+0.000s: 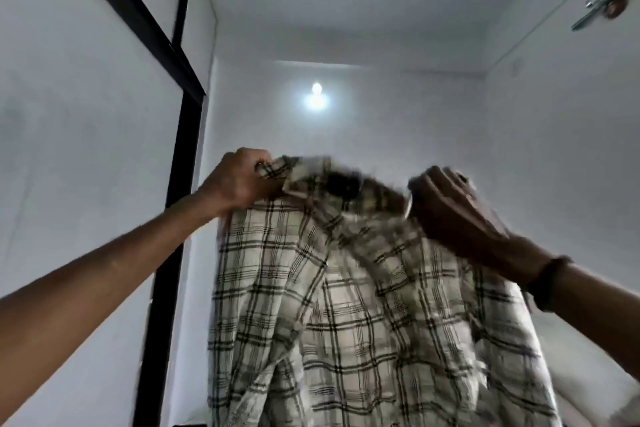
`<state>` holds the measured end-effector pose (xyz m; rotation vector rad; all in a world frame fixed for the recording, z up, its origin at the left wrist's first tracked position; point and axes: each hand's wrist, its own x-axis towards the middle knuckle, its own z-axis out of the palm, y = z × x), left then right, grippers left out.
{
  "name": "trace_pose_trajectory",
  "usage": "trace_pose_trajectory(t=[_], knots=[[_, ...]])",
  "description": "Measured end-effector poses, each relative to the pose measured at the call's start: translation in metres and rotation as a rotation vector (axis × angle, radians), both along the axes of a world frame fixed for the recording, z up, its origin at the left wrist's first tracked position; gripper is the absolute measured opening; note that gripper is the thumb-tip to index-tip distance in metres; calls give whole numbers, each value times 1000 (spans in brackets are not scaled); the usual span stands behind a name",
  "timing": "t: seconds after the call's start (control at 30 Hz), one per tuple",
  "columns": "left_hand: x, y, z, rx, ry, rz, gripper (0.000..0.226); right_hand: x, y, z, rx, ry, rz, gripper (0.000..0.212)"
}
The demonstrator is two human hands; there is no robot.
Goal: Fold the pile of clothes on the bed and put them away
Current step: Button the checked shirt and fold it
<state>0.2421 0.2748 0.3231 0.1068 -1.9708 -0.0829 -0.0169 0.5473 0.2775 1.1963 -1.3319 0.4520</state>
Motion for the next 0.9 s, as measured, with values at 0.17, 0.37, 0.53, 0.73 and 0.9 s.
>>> trace_pose_trajectory(t=[0.17, 0.37, 0.53, 0.73, 0.9], knots=[[16, 9, -10, -394, 65, 440, 50, -52, 21, -12, -201, -263, 7, 12], [31, 60, -2, -390, 233, 530, 21, -16, 56, -12, -363, -985, 630, 17], [56, 59, 56, -33, -23, 134, 74, -8, 63, 7, -666, -702, 533, 29], [22, -15, 61, 352, -383, 307, 110, -13, 17, 5, -440, -651, 171, 26], [-74, -106, -139, 425, -869, 336, 96, -74, -46, -144, -214, -917, 18, 14]])
